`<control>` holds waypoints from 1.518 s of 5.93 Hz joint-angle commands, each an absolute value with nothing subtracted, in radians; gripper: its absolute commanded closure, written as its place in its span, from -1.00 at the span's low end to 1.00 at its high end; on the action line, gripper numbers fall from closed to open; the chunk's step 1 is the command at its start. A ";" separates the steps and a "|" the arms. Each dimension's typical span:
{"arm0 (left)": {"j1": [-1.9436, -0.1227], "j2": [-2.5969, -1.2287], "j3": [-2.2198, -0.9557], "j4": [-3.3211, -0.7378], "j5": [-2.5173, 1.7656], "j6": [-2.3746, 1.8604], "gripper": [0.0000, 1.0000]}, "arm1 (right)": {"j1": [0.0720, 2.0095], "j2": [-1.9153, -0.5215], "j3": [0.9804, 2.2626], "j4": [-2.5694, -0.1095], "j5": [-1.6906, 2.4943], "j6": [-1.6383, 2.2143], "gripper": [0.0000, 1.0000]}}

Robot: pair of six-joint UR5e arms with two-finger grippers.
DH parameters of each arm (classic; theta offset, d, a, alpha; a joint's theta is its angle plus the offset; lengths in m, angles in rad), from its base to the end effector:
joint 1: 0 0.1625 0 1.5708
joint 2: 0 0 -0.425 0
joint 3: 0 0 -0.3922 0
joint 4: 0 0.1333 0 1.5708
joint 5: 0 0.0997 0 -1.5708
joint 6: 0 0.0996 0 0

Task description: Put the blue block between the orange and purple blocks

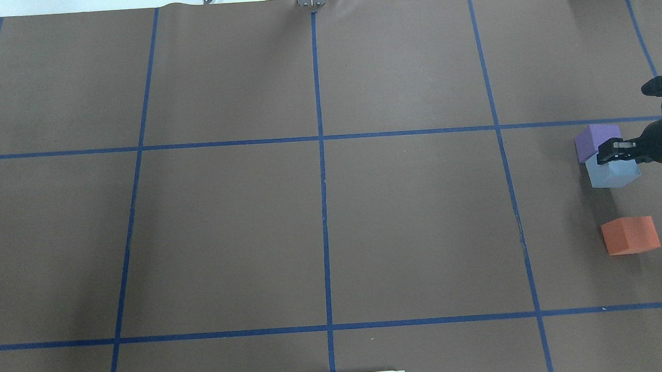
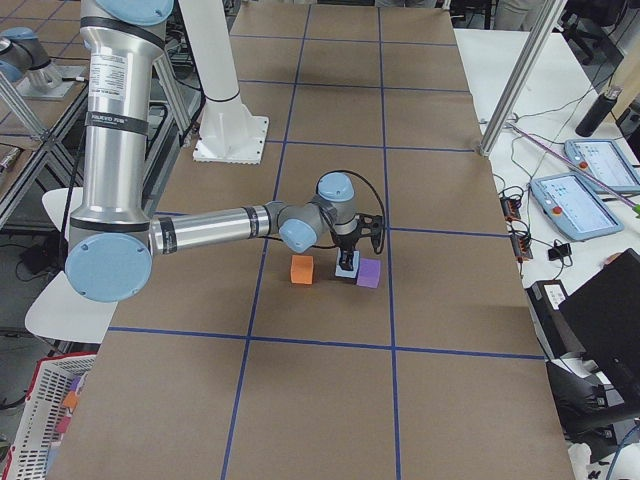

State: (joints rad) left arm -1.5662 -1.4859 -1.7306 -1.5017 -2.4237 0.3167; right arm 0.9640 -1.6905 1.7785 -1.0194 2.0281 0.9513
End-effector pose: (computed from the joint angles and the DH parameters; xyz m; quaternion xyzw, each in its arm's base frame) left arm -0.0562 -0.4554 0.6216 0.0669 0.4082 0.1468 0.8985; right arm -0.1965 -0.4397 0.5622 0.0666 -0.3682 0.0883 0.9232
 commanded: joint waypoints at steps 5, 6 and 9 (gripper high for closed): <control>-1.566 -1.482 -1.735 -1.502 -2.422 0.324 -1.00 | 1.286 -1.658 1.825 -1.307 2.217 0.403 -0.99; -1.568 -1.480 -1.733 -1.500 -2.418 0.325 -1.00 | 1.430 -1.664 1.819 -1.456 2.255 0.110 -0.99; -1.572 -1.465 -1.723 -1.499 -2.413 0.318 -1.00 | 1.646 -1.690 1.856 -1.759 2.258 -0.218 -0.98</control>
State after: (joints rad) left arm -1.5698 -1.4737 -1.7192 -1.4991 -2.4147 0.3194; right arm 1.6160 -1.6743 1.8506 -1.7135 2.2564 -0.1819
